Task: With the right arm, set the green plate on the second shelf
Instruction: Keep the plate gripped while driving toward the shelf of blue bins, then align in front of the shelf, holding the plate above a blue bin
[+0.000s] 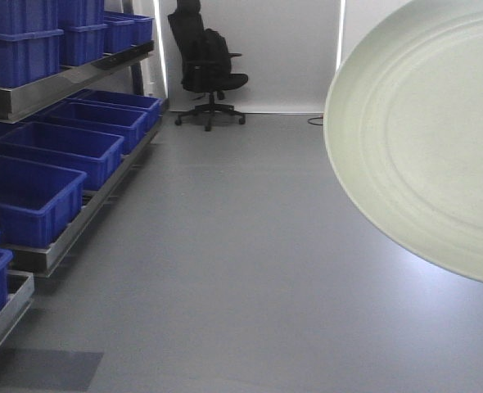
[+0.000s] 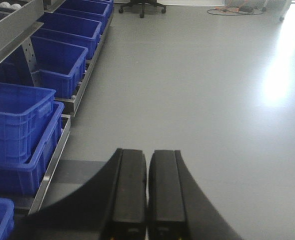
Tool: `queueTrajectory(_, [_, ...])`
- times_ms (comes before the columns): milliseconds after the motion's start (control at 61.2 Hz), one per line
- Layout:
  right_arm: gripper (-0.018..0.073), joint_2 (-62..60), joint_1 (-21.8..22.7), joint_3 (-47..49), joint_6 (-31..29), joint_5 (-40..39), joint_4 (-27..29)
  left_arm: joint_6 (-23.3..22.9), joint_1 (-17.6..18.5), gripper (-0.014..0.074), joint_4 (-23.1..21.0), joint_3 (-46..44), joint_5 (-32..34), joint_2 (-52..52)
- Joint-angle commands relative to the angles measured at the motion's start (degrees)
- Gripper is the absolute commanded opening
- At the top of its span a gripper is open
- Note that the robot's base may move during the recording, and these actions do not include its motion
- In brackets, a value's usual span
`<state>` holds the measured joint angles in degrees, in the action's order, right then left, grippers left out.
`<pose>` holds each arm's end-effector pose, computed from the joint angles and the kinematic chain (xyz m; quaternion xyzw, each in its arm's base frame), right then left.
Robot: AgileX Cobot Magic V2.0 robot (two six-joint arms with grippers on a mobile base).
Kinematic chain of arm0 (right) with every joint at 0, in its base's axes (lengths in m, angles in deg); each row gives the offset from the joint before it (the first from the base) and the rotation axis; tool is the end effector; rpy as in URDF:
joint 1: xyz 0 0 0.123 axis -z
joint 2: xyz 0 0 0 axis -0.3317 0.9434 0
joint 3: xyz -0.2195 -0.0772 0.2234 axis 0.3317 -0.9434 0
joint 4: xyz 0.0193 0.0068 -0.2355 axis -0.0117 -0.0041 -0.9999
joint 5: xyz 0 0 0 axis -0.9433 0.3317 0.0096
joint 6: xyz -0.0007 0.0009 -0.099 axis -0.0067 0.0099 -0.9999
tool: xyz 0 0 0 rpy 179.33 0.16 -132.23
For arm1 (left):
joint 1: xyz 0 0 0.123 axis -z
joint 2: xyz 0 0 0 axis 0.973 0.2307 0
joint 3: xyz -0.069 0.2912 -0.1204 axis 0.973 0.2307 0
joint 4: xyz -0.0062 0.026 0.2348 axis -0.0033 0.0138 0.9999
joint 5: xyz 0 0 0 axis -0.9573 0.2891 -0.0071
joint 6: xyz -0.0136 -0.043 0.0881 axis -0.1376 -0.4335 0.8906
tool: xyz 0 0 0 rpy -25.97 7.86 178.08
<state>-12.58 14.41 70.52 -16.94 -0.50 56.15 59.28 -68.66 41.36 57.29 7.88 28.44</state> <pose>0.0587 0.0049 0.2715 0.0386 0.7437 0.0908 0.6612 0.0081 0.0055 0.1791 0.0104 0.7901 -0.0357 0.6118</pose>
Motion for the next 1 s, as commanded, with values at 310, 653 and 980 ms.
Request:
queueTrajectory(310, [0.0049,0.01,0.32,1.95,0.08,-6.45,0.05,0.04,0.39,0.0124,0.21,1.81,3.92,-1.25])
queueTrajectory(653, [0.0049,0.01,0.32,1.95,0.08,-6.45,0.05,0.04,0.39,0.0124,0.21,1.81,3.92,-1.25])
queueTrajectory(980, [0.0049,0.01,0.32,1.95,0.08,-6.45,0.05,0.04,0.39,0.0124,0.21,1.81,3.92,-1.25])
